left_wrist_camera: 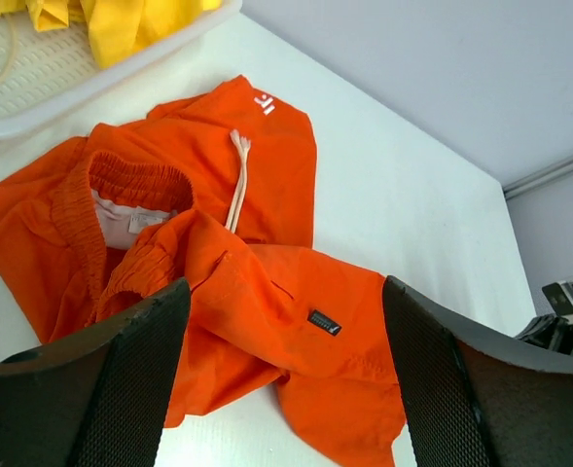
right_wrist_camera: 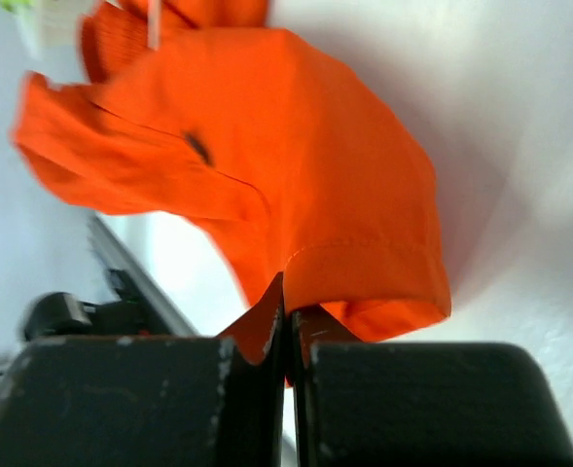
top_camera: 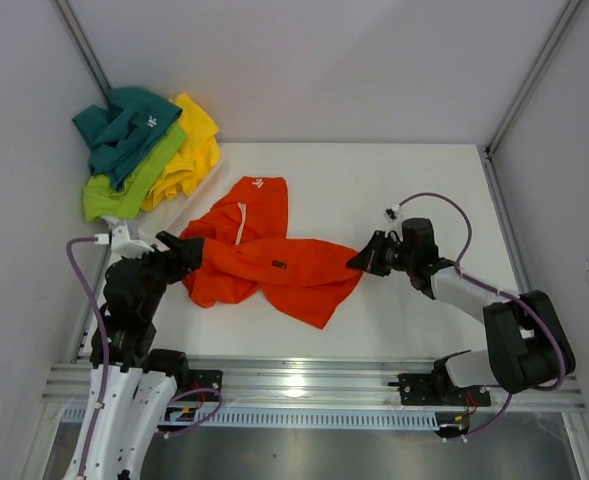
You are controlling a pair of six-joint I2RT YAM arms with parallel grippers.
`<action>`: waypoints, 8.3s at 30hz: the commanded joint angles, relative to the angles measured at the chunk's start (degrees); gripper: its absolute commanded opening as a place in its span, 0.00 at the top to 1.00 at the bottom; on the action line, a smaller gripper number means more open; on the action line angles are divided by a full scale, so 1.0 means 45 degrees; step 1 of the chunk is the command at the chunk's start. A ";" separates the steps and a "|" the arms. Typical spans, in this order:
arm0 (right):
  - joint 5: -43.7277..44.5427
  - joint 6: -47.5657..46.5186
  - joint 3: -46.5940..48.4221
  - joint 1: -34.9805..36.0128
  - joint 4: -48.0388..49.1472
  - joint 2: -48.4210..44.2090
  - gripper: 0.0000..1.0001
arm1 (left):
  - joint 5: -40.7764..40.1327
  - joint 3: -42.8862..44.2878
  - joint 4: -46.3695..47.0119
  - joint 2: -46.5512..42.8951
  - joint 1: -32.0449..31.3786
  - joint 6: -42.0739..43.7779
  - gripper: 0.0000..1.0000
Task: Fold and stack the shorts
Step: Flatten the shorts out
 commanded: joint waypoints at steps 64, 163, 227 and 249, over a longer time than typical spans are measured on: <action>0.0155 0.6641 0.7097 0.0864 -0.9153 -0.0875 1.00 | -0.0418 0.1967 0.8579 1.1045 -1.1122 1.0791 0.41; 0.5019 -0.5644 0.1199 0.5570 -0.3841 -0.7887 0.25 | 0.1511 0.7044 0.1900 1.1573 -1.0615 0.9248 0.98; 0.9489 -0.0020 -0.3899 0.8130 -0.6868 -1.3063 1.00 | -0.5422 0.1732 -0.0871 0.5031 -0.5048 0.0929 0.08; 1.1444 0.0860 -0.3938 0.8149 -0.7689 -1.3551 1.00 | -0.1458 -0.0455 0.0492 0.5069 -0.2431 -0.0185 0.18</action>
